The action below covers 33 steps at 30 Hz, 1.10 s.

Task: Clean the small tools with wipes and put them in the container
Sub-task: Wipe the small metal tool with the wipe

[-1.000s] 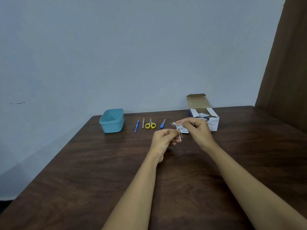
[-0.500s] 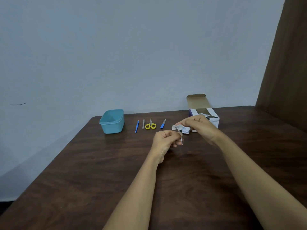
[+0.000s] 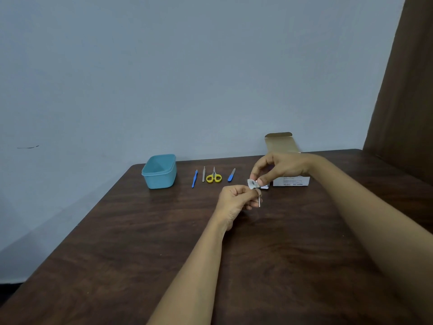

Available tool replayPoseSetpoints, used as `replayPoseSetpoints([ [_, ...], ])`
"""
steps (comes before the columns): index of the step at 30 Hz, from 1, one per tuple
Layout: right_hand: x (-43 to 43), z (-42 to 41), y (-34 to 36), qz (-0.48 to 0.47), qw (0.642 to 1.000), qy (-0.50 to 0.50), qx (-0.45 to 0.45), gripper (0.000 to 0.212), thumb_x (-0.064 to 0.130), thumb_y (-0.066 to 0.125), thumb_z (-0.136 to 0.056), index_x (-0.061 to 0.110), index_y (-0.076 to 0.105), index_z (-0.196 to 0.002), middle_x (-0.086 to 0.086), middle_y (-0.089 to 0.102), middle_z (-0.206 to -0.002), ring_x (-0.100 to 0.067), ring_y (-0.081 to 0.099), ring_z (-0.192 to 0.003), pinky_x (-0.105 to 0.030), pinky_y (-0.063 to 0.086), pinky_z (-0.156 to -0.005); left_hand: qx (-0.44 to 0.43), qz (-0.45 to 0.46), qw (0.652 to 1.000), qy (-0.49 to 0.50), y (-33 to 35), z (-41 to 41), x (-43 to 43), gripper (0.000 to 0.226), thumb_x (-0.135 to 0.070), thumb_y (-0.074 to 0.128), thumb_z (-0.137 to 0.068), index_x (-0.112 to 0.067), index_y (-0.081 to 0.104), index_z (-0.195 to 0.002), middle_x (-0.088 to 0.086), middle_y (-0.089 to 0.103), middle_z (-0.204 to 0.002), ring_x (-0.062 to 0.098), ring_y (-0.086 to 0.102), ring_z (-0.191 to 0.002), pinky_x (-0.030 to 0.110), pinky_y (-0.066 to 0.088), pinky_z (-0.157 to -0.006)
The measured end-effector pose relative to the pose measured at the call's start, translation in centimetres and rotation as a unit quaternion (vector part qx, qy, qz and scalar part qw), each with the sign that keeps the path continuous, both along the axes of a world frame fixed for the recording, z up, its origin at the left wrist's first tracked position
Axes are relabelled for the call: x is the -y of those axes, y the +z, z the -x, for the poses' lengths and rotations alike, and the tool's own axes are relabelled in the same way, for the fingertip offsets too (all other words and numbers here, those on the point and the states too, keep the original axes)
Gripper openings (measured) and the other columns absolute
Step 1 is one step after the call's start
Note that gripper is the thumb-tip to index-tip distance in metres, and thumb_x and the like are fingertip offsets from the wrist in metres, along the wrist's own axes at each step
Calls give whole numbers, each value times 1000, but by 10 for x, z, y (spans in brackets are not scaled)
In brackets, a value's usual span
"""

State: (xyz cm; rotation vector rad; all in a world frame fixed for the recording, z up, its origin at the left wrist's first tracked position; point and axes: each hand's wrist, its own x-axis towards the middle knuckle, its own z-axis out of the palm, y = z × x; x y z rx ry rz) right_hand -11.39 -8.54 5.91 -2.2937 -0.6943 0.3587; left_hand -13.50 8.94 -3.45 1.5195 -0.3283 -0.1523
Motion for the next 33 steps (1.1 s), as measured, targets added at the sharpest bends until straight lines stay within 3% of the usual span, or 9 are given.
replayPoseSetpoints([
  [3,-7,-1,8,48,998,32,-1,16,27,76,-77,18,73,-89,-24,66,-97,-25,52,-80,-43,39,-74,1,1,1000,-10,0,0,0,8,-8,68,-85,-4,69,-78,2,67,-65,5,62,-55,15,44,-53],
  [6,-14,0,9,68,997,27,14,5,23,76,-80,21,73,-83,-13,66,-95,-14,57,-80,-30,41,-73,-2,5,1000,-13,0,0,0,10,-9,68,-85,-6,69,-76,1,68,-65,4,62,-56,15,45,-54],
  [9,-19,1,7,22,998,-13,58,9,12,73,-82,21,70,-79,6,63,-88,-2,60,-74,-13,42,-66,2,30,1000,0,-1,0,-1,14,-10,66,-88,-7,70,-74,5,70,-70,4,62,-58,15,46,-55],
  [13,-17,4,-7,-117,986,-101,64,4,12,71,-84,15,71,-81,6,67,-81,5,57,-65,-8,40,-59,-5,66,998,5,0,0,-2,13,-12,65,-89,-5,71,-81,6,71,-73,4,62,-60,14,46,-56],
  [16,-15,10,-19,-232,956,-177,34,10,17,69,-86,16,70,-76,14,69,-82,11,60,-72,-6,40,-65,-4,94,996,-6,0,0,-2,13,-15,64,-91,-6,72,-85,5,70,-75,5,61,-62,14,45,-57],
  [21,-22,14,-45,-341,892,-297,-6,10,24,69,-86,21,72,-77,20,68,-85,2,57,-79,-26,33,-69,-15,120,993,3,-1,-1,-2,12,-17,65,-90,-8,73,-88,5,71,-77,8,63,-69,15,47,-60],
  [27,-39,18,-62,-445,796,-404,-62,4,17,73,-81,18,71,-78,7,59,-74,-4,43,-63,-18,31,-52,-12,139,988,60,-1,-1,-1,8,-11,66,-88,-4,71,-88,5,72,-73,6,66,-64,13,46,-55],
  [33,-49,28,-71,-440,777,-447,-52,8,13,75,-78,16,69,-73,4,55,-65,-6,42,-58,-19,28,-51,13,140,983,118,-3,-3,-1,4,-10,72,-84,-6,71,-85,2,69,-66,6,63,-58,15,49,-56],
])
